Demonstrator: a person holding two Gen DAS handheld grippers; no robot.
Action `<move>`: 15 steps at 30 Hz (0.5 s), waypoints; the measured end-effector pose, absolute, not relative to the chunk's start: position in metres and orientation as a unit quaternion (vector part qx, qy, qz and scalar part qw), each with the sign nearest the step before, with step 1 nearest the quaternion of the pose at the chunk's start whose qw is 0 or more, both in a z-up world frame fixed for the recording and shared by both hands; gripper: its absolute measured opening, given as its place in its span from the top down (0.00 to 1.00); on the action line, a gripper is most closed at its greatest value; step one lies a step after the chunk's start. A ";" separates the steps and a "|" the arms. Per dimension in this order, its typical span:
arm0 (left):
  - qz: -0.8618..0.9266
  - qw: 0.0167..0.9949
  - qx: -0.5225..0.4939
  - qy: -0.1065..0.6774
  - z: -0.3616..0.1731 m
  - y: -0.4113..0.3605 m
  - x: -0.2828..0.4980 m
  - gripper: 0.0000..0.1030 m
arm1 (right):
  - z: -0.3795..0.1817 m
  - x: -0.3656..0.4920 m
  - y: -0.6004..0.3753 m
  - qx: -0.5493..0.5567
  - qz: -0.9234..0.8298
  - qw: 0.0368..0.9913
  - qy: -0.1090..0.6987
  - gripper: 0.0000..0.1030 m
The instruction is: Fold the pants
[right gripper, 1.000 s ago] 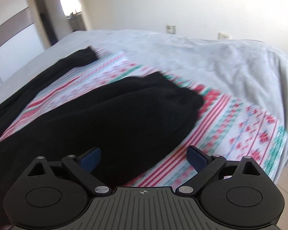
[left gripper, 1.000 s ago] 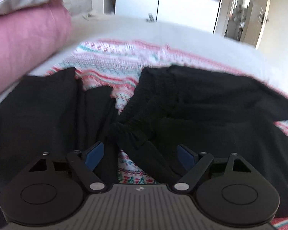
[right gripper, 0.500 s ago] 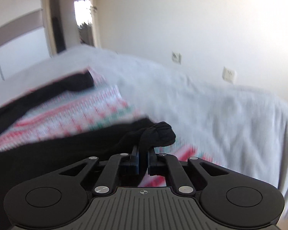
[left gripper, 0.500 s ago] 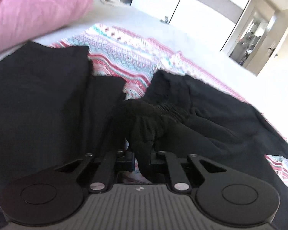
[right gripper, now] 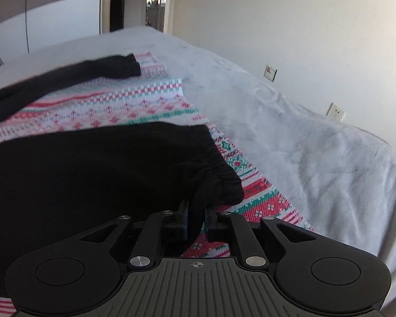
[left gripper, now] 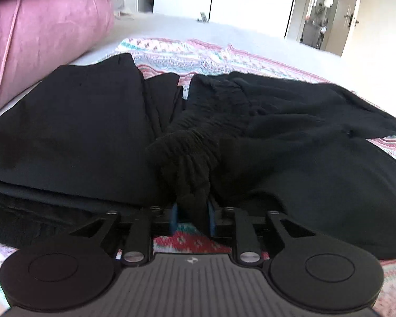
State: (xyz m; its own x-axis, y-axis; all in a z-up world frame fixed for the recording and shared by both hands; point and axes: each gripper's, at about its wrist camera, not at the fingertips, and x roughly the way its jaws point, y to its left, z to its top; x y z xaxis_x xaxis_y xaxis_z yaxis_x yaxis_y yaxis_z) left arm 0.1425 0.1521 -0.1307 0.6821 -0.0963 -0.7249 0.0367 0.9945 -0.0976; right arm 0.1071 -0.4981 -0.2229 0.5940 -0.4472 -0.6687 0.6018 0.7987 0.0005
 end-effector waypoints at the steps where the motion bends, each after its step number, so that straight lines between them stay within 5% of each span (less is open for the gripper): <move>1: -0.037 0.916 -0.042 0.398 -0.121 0.156 0.138 0.62 | -0.221 0.105 -0.501 0.118 -0.295 0.887 0.336 0.82; 4: -0.017 0.928 -0.037 0.370 -0.091 0.159 0.133 0.16 | -0.216 0.109 -0.512 0.130 -0.283 0.892 0.328 0.81; 6: -0.015 0.939 -0.042 0.341 -0.071 0.162 0.136 0.15 | -0.206 0.114 -0.515 0.134 -0.279 0.895 0.320 0.73; 7: -0.022 0.942 -0.051 0.332 -0.059 0.161 0.141 0.12 | -0.200 0.114 -0.516 0.142 -0.283 0.897 0.307 0.61; 8: -0.031 0.942 -0.060 0.327 -0.051 0.159 0.151 0.10 | -0.192 0.116 -0.518 0.144 -0.304 0.895 0.292 0.23; 9: -0.044 0.941 -0.069 0.329 -0.045 0.155 0.164 0.05 | -0.184 0.117 -0.521 0.138 -0.337 0.890 0.275 0.08; 15: -0.061 0.922 -0.027 0.381 -0.069 0.111 0.271 0.05 | -0.167 0.155 -0.525 0.129 -0.337 0.893 0.271 0.10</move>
State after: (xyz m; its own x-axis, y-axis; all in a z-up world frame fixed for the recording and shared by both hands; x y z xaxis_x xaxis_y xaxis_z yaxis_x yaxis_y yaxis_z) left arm 0.2713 0.1106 -0.0692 0.7022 -0.1334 -0.6994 0.0927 0.9911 -0.0959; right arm 0.1549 -0.5250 -0.1667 0.6269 -0.5314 -0.5698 0.6708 0.7401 0.0478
